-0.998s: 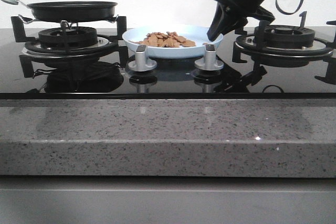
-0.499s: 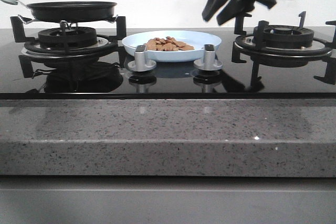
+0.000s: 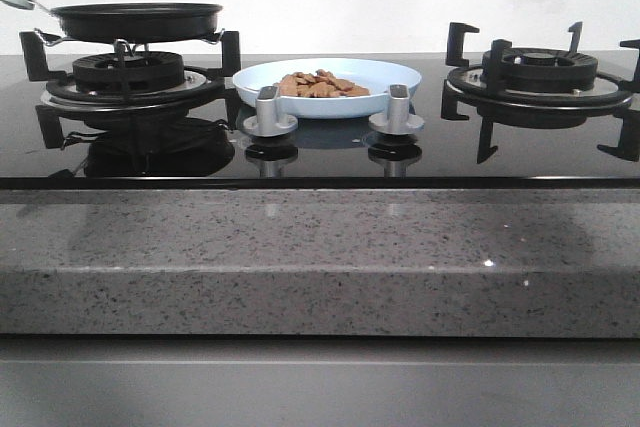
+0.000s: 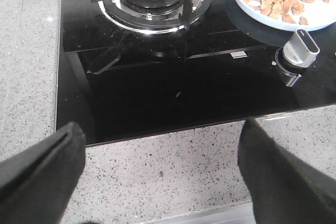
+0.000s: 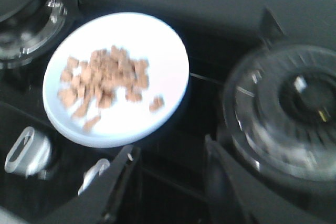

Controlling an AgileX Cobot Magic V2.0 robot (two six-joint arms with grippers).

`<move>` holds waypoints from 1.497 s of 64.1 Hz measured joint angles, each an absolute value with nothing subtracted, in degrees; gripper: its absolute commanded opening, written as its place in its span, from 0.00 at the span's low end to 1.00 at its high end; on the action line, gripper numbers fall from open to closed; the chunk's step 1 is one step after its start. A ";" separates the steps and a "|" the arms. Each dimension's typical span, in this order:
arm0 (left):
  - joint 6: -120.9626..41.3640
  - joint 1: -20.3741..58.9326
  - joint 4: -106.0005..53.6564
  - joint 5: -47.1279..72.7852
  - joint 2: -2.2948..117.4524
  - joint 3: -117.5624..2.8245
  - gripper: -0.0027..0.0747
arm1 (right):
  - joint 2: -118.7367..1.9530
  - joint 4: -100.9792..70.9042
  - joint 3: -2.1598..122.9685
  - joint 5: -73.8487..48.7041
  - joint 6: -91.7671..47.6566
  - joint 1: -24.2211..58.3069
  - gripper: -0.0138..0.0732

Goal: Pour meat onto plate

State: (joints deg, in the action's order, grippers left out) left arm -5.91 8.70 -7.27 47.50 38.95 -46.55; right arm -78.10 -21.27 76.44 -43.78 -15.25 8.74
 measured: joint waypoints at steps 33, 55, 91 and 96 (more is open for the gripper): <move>-5.91 8.70 -7.27 46.92 38.95 -46.55 0.79 | -24.66 -19.84 37.25 -43.30 -13.05 8.74 0.53; -5.91 8.70 -7.87 46.58 38.95 -46.55 0.66 | -18.52 -18.91 35.04 -48.10 -11.57 8.74 0.43; -5.91 8.70 -10.32 46.58 38.95 -46.55 0.01 | -18.52 -18.87 35.04 -48.59 -11.44 8.74 0.02; -5.91 8.70 -10.43 46.58 38.95 -46.55 0.01 | -18.52 -18.87 35.04 -48.59 -11.44 8.74 0.02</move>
State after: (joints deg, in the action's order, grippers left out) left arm -5.91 8.70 -10.43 46.58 38.95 -46.55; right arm -18.52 -18.87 35.04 -48.59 -11.44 8.74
